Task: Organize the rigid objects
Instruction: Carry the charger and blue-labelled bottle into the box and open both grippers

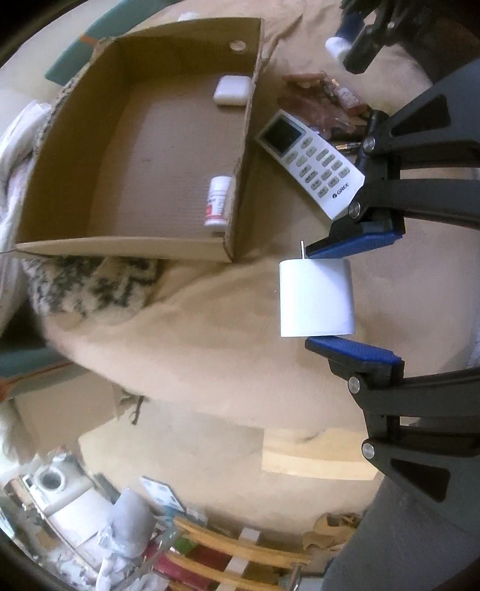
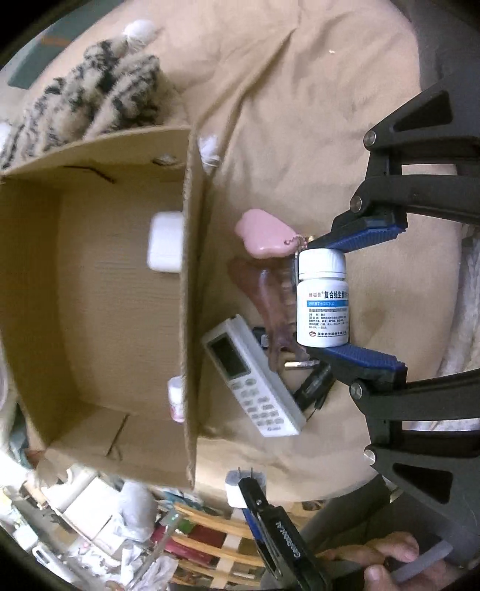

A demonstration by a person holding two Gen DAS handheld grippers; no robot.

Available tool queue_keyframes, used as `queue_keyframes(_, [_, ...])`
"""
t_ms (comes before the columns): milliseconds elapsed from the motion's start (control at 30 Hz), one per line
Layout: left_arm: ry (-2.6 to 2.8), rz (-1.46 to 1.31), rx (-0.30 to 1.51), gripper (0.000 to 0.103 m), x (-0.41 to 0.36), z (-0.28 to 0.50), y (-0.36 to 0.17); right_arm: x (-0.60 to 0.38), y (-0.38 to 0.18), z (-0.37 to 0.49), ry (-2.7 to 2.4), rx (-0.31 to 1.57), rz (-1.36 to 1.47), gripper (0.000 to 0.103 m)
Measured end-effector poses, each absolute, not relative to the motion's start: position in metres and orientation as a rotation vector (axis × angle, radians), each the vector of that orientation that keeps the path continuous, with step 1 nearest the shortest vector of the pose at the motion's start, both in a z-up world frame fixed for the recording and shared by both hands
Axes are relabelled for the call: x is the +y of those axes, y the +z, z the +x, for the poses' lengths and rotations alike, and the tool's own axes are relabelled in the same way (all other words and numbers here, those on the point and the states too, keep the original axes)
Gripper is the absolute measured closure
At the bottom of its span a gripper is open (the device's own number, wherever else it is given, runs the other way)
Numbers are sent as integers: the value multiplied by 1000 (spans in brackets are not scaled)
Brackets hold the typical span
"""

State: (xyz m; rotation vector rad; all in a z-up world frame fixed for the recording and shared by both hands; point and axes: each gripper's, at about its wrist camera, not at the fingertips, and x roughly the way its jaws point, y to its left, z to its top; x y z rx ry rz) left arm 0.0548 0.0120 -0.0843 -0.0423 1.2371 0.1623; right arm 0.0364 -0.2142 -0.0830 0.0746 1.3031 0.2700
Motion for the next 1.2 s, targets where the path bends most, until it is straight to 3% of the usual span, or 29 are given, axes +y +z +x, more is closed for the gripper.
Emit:
queue_keyframes(600, [217,-38,992,64,16,41,-4,-246,18,29,277,763,226,54])
queue_keyframes(867, [210,-20,846,64,9,58,36,-256,36,48,287,672,259,54])
queue_keyframes(1200, [192,-45,808,64,-9,97,50,-237,42,94,301,658,193,54])
